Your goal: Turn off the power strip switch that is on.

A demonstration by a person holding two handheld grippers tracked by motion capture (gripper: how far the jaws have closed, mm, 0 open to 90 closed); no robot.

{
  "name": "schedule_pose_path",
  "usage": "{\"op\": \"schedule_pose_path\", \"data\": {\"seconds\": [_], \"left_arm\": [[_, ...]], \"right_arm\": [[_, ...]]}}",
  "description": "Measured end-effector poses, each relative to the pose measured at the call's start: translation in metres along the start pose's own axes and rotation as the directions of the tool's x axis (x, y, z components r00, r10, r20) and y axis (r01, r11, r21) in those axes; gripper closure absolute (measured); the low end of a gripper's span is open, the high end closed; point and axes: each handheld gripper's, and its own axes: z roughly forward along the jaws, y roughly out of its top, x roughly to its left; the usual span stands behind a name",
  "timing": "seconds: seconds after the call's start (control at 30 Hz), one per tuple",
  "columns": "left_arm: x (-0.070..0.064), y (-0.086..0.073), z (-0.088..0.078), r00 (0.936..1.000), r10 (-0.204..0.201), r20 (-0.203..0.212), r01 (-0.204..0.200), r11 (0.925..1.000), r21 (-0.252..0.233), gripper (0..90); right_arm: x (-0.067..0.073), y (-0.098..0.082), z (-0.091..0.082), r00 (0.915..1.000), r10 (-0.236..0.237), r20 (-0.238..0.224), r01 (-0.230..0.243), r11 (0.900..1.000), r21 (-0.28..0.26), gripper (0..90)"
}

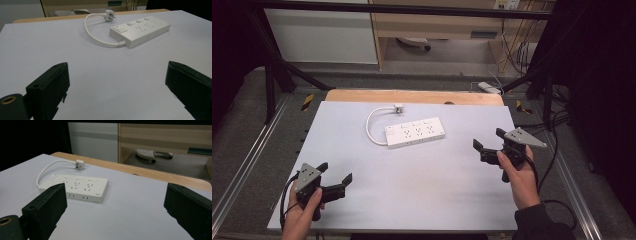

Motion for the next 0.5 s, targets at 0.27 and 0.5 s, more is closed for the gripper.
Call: {"op": "schedule_pose_path", "data": {"seconds": [0.27, 0.5], "left_arm": [[-0.001, 0.0, -0.002, 1.0, -0.005, 0.002, 0.006, 0.9999, -0.01, 5.3], [-0.001, 0.0, -0.003, 1.0, -0.004, 0.0, 0.004, 0.9999, -0.012, 5.3]], "right_arm": [[-0.006, -0.026, -0.02, 0.9997, 0.023, 0.007, -0.022, 1.0, -0.016, 5.5], [-0.008, -0.055, -0.029, 0.9993, 0.037, 0.01, -0.037, 0.999, 0.003, 5.8]]}}
